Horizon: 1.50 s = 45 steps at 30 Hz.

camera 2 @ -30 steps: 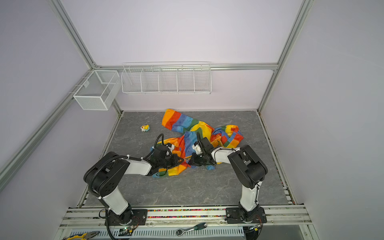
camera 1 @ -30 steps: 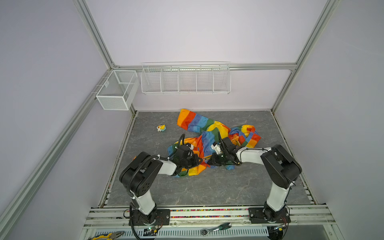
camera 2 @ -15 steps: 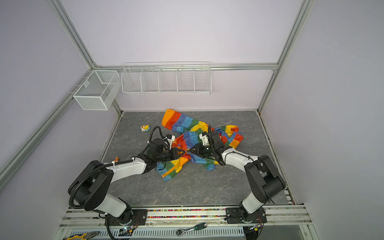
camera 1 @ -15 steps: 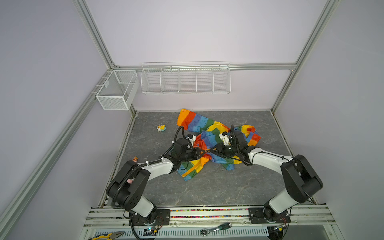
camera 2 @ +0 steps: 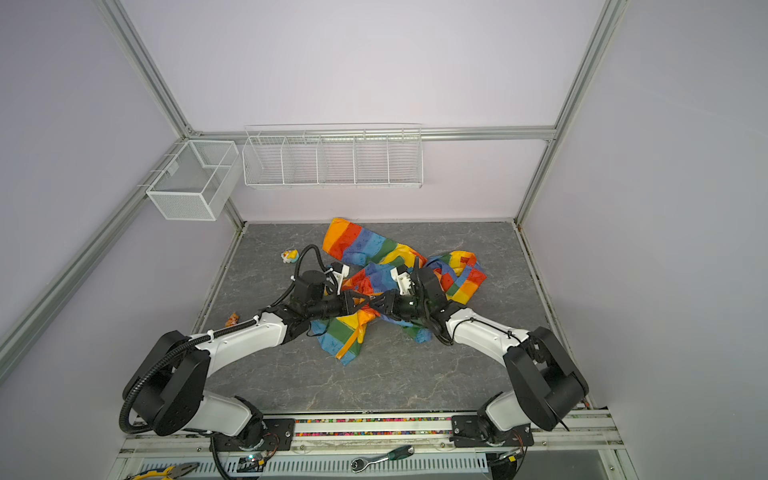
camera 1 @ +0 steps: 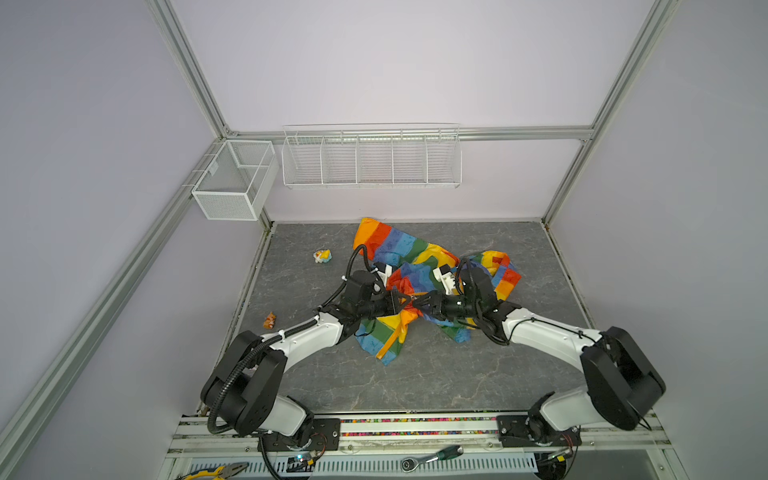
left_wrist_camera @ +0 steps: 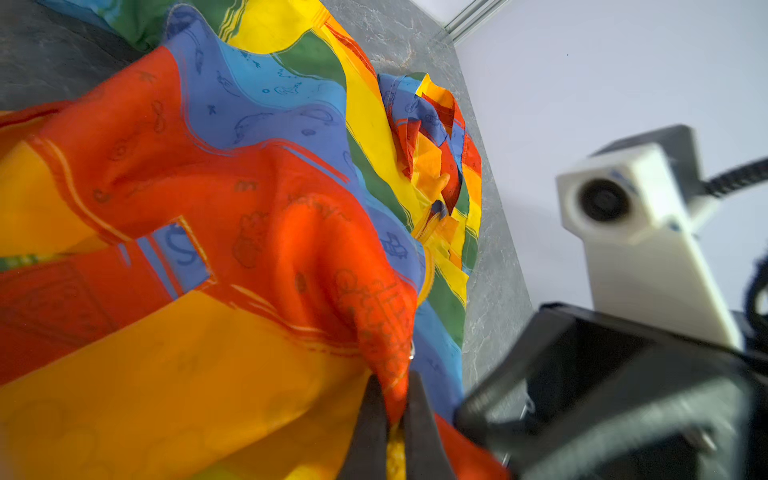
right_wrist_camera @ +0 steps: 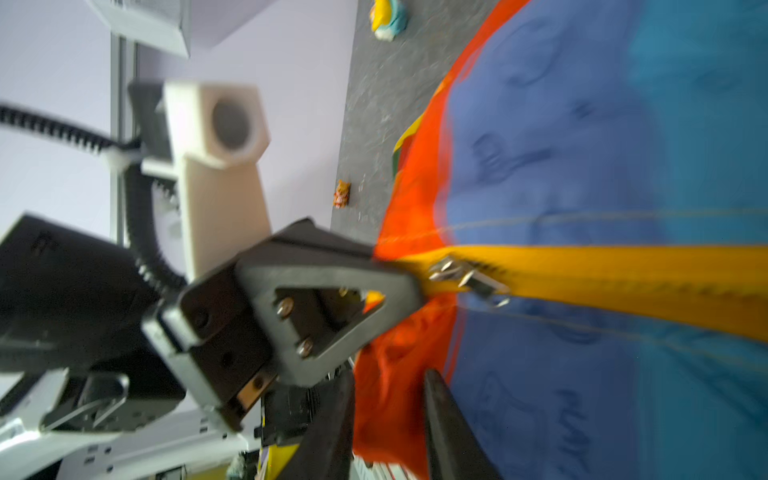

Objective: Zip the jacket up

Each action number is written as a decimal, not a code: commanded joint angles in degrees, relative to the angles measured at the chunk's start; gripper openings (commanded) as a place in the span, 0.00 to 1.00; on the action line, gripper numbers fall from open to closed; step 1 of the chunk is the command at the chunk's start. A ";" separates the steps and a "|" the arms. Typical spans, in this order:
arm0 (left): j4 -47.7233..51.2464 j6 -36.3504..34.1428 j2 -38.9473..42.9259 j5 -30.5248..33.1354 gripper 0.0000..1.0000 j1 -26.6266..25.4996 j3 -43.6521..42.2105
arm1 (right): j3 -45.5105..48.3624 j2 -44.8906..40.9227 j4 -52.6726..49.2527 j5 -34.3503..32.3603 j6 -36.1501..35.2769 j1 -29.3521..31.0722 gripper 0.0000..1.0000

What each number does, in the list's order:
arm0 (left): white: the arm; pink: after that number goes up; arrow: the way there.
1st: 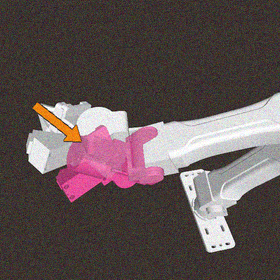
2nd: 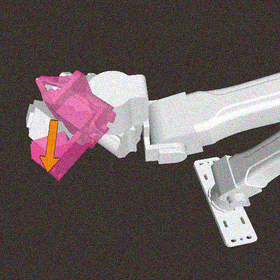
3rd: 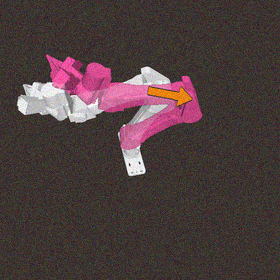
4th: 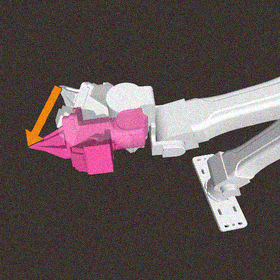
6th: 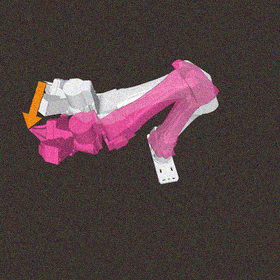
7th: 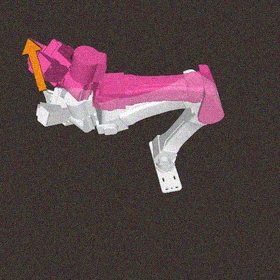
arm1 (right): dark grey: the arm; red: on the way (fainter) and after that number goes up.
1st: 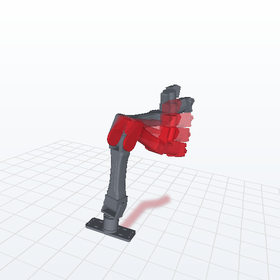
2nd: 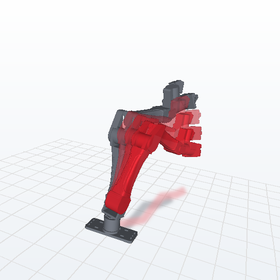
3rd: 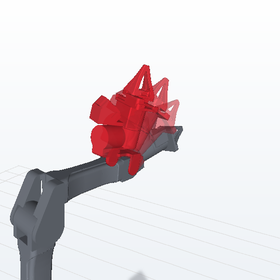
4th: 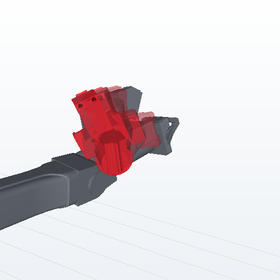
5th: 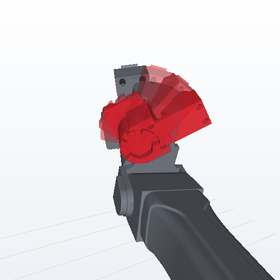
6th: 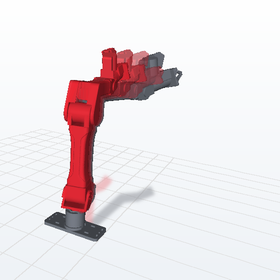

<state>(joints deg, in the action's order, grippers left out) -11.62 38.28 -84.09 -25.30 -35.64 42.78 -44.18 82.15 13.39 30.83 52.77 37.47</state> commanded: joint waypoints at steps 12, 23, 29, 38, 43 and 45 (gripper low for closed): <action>-1.56 1.03 3.39 -3.98 0.00 -0.02 2.09 | -0.01 9.06 0.79 -4.67 -0.59 1.44 0.26; -1.03 0.41 4.92 -3.19 0.00 0.04 0.47 | 5.29 -2.21 -0.44 -3.54 -1.17 -2.95 0.32; -0.51 -0.22 5.34 -2.85 0.00 0.03 0.41 | 6.17 -6.47 -1.68 -2.15 -0.15 -6.15 0.35; -0.82 -0.24 5.51 -3.57 0.00 0.01 0.21 | 3.71 -1.05 8.53 2.03 6.79 -7.63 0.36; -1.12 -0.07 5.50 -3.98 0.00 0.02 0.45 | 3.67 1.82 13.68 3.48 9.82 -7.63 0.36; -1.37 0.09 5.35 -4.35 0.00 0.04 0.54 | 3.66 2.21 14.27 3.62 9.98 -7.65 0.35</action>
<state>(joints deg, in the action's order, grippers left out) -10.57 38.89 -80.23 -28.32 -35.64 43.18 -39.44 83.94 22.72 32.86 60.05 30.09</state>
